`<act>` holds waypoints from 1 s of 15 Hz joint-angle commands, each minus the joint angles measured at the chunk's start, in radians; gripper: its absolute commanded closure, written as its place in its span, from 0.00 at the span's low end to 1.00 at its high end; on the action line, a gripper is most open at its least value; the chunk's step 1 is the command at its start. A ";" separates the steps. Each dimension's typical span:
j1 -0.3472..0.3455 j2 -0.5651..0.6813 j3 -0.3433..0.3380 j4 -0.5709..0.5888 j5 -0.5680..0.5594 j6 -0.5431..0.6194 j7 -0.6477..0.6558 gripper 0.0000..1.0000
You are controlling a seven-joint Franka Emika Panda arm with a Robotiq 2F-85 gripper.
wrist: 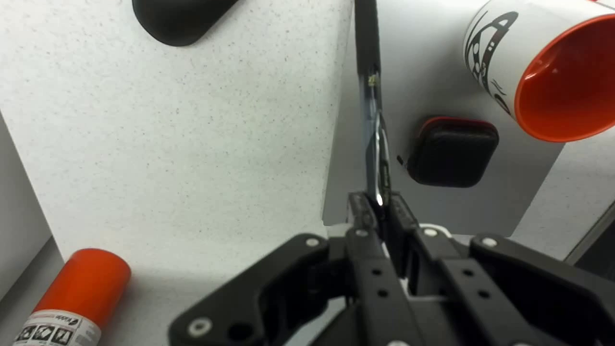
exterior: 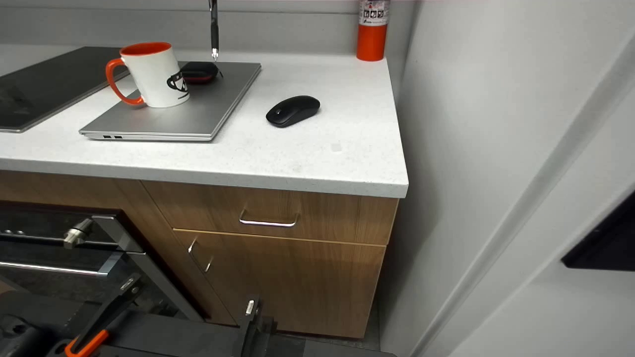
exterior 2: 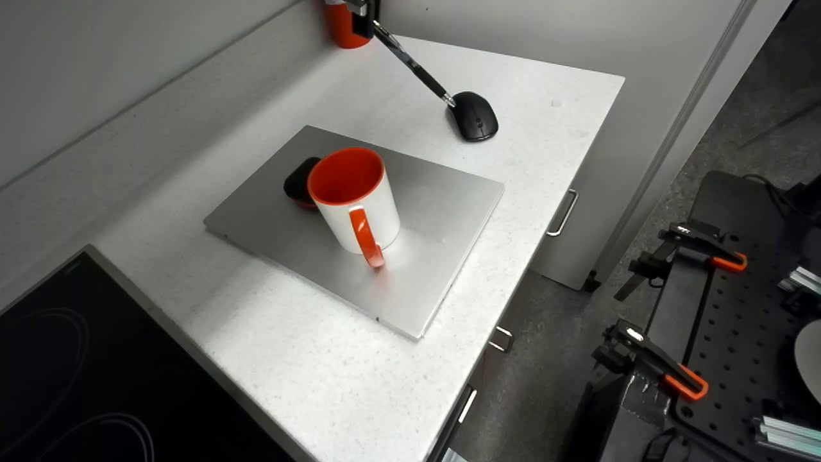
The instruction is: Put the pen near the mouse
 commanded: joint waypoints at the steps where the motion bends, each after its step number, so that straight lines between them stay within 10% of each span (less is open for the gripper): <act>1: 0.005 0.000 -0.003 0.003 -0.001 -0.003 0.004 0.88; 15: -0.010 0.338 -0.076 0.325 -0.185 -0.033 0.276 0.97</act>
